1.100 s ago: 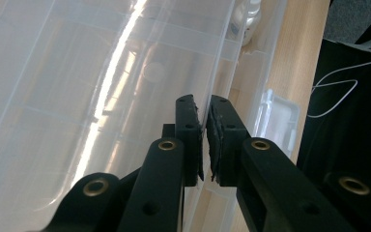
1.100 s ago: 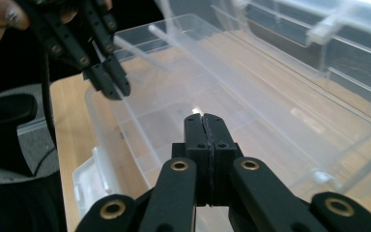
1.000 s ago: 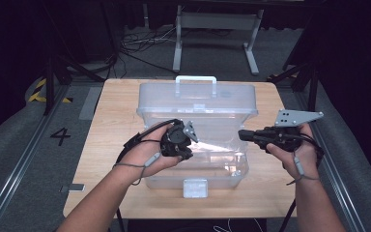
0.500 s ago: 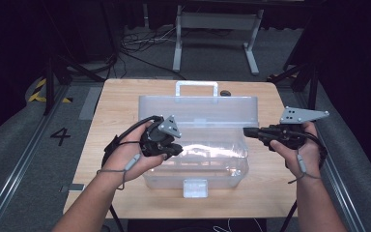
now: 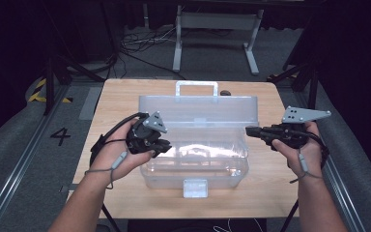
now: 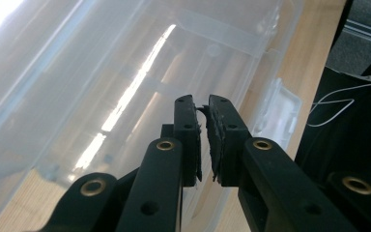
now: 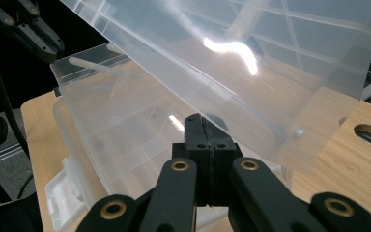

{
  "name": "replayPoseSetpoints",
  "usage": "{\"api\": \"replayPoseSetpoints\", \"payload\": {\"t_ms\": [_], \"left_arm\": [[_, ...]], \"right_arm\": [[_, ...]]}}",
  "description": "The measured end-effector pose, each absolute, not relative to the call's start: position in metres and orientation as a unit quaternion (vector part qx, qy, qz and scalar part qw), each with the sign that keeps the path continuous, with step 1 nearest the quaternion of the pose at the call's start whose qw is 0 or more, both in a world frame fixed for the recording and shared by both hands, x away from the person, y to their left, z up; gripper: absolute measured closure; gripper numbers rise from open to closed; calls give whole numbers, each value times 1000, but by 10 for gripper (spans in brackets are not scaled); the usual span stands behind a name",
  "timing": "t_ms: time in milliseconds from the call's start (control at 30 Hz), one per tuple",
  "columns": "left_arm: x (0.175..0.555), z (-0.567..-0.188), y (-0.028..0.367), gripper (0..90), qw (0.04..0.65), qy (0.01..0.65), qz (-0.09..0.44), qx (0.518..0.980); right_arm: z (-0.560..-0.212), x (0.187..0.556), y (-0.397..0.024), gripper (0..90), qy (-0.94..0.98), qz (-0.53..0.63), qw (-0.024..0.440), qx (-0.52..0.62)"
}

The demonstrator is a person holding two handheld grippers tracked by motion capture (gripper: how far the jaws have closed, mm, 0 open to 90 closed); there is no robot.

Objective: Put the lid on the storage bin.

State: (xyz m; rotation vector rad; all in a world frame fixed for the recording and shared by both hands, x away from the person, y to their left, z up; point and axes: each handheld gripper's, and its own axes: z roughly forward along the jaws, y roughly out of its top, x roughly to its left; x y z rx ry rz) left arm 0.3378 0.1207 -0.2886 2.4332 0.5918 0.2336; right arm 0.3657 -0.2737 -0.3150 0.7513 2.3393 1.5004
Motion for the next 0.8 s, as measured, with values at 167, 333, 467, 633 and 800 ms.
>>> {"api": "replayPoseSetpoints", "payload": {"t_ms": [167, 333, 467, 633, 800], "left_arm": [[336, -289, 134, 844, 318, 242, 91, 912], [337, -289, 146, 841, 322, 256, 93, 907], [337, -290, 160, 840, 324, 272, 92, 901], [339, -293, 182, 830, 328, 297, 91, 892], [346, -301, 192, 827, 324, 311, 89, 889]], "right_arm": [[-315, 366, -274, 900, 806, 515, 133, 260], [-315, 365, -274, 900, 805, 516, 133, 261], [-316, 365, -274, 900, 804, 517, 133, 261], [-316, 364, -275, 900, 803, 518, 135, 262], [-316, 364, -275, 900, 802, 519, 136, 263]]}}
